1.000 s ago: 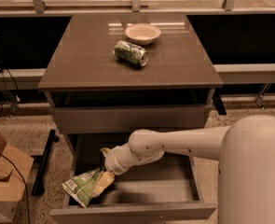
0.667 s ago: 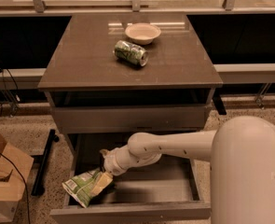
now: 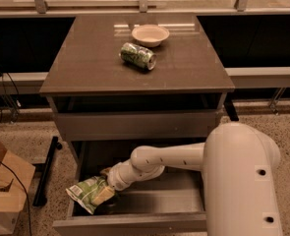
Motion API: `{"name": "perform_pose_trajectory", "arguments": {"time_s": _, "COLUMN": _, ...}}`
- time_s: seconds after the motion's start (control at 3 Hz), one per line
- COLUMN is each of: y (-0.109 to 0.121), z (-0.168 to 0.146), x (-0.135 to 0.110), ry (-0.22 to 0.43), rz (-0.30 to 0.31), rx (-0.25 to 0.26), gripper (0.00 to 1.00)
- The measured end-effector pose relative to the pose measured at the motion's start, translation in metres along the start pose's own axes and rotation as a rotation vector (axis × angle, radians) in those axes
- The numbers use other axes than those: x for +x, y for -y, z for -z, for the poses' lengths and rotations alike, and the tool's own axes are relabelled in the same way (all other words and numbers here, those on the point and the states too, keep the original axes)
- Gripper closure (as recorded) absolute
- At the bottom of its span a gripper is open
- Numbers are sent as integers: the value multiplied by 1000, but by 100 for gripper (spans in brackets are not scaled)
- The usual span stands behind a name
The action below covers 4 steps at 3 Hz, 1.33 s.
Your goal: Pick green jalapeno chip bag from middle drawer and place on counter
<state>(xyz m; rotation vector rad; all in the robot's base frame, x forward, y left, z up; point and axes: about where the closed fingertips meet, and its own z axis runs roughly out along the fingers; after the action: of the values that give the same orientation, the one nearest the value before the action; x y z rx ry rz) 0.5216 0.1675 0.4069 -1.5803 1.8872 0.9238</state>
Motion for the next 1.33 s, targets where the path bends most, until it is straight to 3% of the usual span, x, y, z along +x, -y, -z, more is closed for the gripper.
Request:
{"name": "perform_pose_trajectory", "arguments": {"time_s": 0.33, "y": -5, "z": -2, "x": -3, "ry": -16, "rz": 4, "rx": 1, "gripper": 55}}
{"name": "perform_pose_trajectory", "arguments": {"time_s": 0.67, "y": -8, "z": 14, "x": -23, "ry": -8, "rz": 35, "rx": 28, "gripper": 77}}
{"name": "perform_pose_trajectory", "arguments": {"time_s": 1.0, "y": -14, "z": 73, "x": -73, "ry": 49, "rz": 119, "rx": 119, "gripper": 100}}
{"name": "perform_pose_trajectory", "arguments": {"time_s": 1.33, "y": -28, "z": 131, "x": -110, "ry": 136, "rz": 202, "rx": 145, "gripper": 100}}
